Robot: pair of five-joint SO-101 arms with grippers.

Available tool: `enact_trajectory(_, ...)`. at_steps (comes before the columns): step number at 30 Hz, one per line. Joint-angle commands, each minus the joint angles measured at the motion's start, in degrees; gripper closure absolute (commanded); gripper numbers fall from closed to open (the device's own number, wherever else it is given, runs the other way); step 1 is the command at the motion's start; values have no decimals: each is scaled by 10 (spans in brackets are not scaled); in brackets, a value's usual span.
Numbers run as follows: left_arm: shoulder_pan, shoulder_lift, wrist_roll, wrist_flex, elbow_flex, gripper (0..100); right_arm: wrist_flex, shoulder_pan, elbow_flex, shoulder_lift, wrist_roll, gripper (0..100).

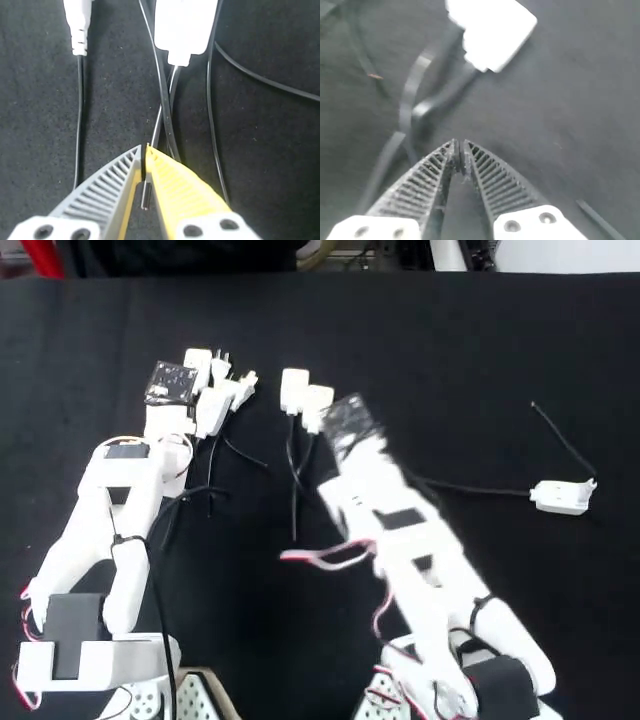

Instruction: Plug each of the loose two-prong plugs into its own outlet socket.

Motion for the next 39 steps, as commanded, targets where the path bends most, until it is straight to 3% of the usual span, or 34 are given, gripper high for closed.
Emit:
enact_trajectory(1,-7,-26,2,-9,1,967,-69,-33,17,-20,-5,983)
enact_trajectory(6,-7,-26,2,-9,1,967,-68,-44,30,-20,-4,981)
enact_trajectory(11,-7,-26,2,-9,1,967,-70,-74,44,-20,-6,889)
enact_trajectory(15,-7,-26,2,-9,2,967,-71,-76,46,-19,-9,883)
enact_trajectory(18,-7,-26,2,-9,3,967,-77,-76,37,8,-9,879)
enact_trajectory(23,-7,-26,2,-9,3,967,-135,-78,22,88,-5,792)
enact_trajectory(29,-7,-26,2,-9,3,967,-135,-80,14,95,-9,787)
enact_trajectory(32,-7,-26,2,-9,3,967,-135,-78,14,95,-9,828)
enact_trajectory(35,-7,-26,2,-9,3,967,-129,-77,14,95,-7,975)
enact_trajectory(39,-7,-26,2,-9,3,967,-73,-69,-7,93,-4,989)
